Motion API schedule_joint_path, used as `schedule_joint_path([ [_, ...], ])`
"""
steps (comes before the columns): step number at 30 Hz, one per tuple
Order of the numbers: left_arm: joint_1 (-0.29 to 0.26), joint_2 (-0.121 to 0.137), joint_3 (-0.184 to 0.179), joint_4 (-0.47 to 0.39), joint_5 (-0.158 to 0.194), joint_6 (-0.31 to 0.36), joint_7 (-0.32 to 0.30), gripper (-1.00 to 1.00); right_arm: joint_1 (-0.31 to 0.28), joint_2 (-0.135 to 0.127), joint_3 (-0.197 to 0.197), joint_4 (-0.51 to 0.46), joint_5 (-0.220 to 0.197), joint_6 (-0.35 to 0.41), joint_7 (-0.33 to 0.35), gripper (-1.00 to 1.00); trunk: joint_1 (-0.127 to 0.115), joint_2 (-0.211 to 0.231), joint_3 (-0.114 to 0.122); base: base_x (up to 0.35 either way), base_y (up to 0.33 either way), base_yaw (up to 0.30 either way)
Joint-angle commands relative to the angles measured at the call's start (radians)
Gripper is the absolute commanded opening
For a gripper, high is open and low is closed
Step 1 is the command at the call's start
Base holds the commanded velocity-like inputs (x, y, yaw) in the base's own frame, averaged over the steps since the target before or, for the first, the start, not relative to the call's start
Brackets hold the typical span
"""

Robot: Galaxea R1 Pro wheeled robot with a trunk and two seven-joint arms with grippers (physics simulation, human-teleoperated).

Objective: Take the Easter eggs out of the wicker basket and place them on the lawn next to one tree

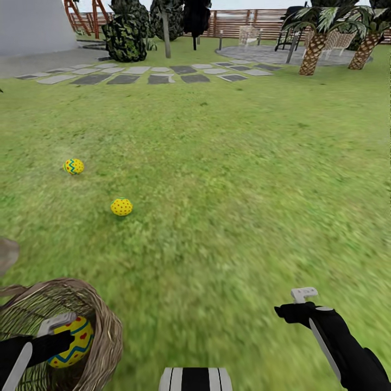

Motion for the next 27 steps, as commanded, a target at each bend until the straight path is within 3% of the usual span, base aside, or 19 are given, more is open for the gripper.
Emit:
schedule_joint_path([
  [1,0.000,-0.001,0.002,-0.001,-0.004,0.004,-0.008,-1.00,0.000,0.001,-0.001,-0.001,0.003,0.005,0.005,1.00,-0.001,0.000,0.003,0.000,0.000,0.000],
  [6,0.000,-0.001,-0.001,-0.001,0.028,0.004,-0.008,-1.00,-0.001,0.003,-0.001,0.000,0.003,0.005,0.005,1.00,-0.003,0.001,0.023,0.000,0.000,0.000],
  [20,0.000,0.000,-0.001,0.007,0.030,0.003,-0.008,-1.00,0.000,0.006,-0.002,0.001,0.003,0.006,0.005,1.00,-0.009,0.004,0.077,0.000,0.000,0.000],
  [27,0.000,0.000,-0.001,0.010,0.030,0.002,-0.008,-1.00,0.000,0.005,-0.002,0.002,0.002,0.006,0.005,1.00,-0.012,0.006,0.104,-0.143,0.000,0.000],
])
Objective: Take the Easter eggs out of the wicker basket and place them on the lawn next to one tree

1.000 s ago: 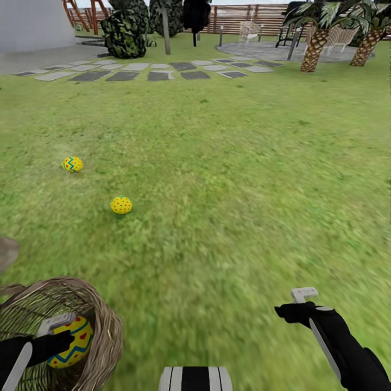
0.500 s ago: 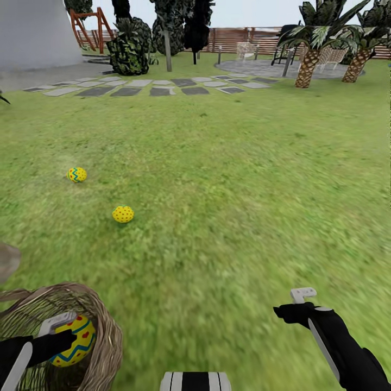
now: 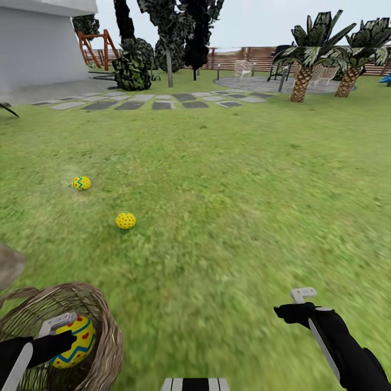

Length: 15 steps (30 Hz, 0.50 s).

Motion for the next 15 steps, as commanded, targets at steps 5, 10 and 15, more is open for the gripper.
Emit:
schedule_joint_path([
  [5,-0.001,-0.001,0.002,-0.002,-0.009,0.005,-0.009,-1.00,0.000,-0.001,-0.003,-0.002,0.000,0.005,0.006,1.00,-0.002,0.001,0.019,-0.003,0.000,0.000],
  [10,-0.001,-0.001,0.003,-0.003,-0.008,0.005,-0.009,-1.00,0.000,-0.004,-0.006,-0.001,-0.001,0.005,0.007,1.00,-0.005,0.002,0.038,0.000,0.000,0.000],
  [15,-0.001,-0.002,0.002,-0.002,-0.008,0.003,-0.009,-1.00,-0.001,-0.003,-0.006,0.024,0.000,0.003,0.005,1.00,-0.007,0.003,0.057,-0.119,0.000,0.000],
])
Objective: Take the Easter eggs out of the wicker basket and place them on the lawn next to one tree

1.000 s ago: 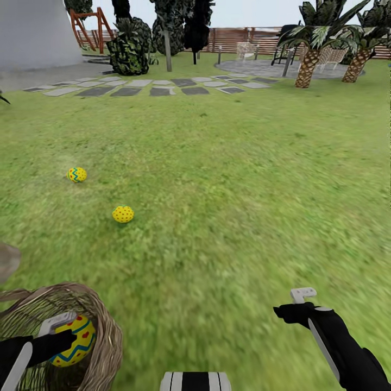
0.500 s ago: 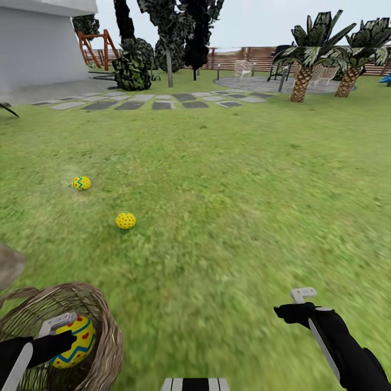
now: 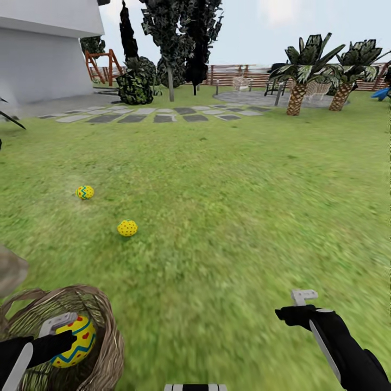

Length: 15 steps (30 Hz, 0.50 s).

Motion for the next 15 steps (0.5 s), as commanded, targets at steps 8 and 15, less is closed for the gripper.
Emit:
schedule_joint_path([
  [8,-0.001,-0.004,0.001,0.006,-0.012,0.001,-0.007,-1.00,0.000,0.003,0.001,0.009,0.004,0.005,0.005,1.00,-0.004,0.002,0.030,-0.055,0.010,0.000],
  [15,-0.001,-0.004,0.002,0.009,-0.011,0.000,-0.008,-1.00,0.000,0.003,0.000,0.010,0.004,0.005,0.004,1.00,-0.007,0.003,0.057,-0.232,0.162,0.000],
])
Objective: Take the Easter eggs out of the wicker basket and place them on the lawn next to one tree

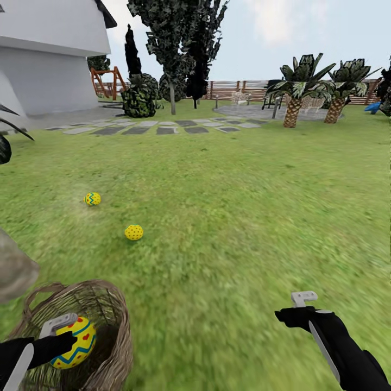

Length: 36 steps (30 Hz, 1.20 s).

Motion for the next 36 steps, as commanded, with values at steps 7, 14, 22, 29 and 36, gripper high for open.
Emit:
schedule_joint_path([
  [7,-0.001,-0.010,0.002,-0.002,-0.008,0.001,-0.009,-1.00,0.000,-0.001,-0.002,0.001,0.003,0.005,0.006,1.00,-0.002,0.001,0.015,-0.044,0.031,0.000],
  [14,-0.001,-0.012,0.002,-0.002,-0.007,0.002,-0.010,-1.00,0.000,-0.003,-0.003,0.031,0.004,0.004,0.008,1.00,-0.004,0.001,0.026,-0.067,0.016,0.000],
  [22,-0.001,-0.015,0.002,-0.004,-0.007,0.001,-0.010,-1.00,-0.001,-0.002,-0.001,0.033,0.005,0.004,0.007,1.00,-0.007,0.003,0.057,-0.258,0.038,0.000],
  [29,-0.001,-0.022,0.002,-0.007,-0.005,0.000,-0.010,-1.00,0.000,-0.001,0.001,0.036,0.005,0.004,0.007,1.00,-0.011,0.005,0.084,-0.018,0.000,0.000],
  [36,-0.001,-0.035,0.004,-0.002,-0.007,0.000,-0.010,-1.00,0.000,-0.002,0.000,0.039,0.004,0.005,0.007,1.00,-0.014,0.006,0.111,-0.122,0.065,0.000],
])
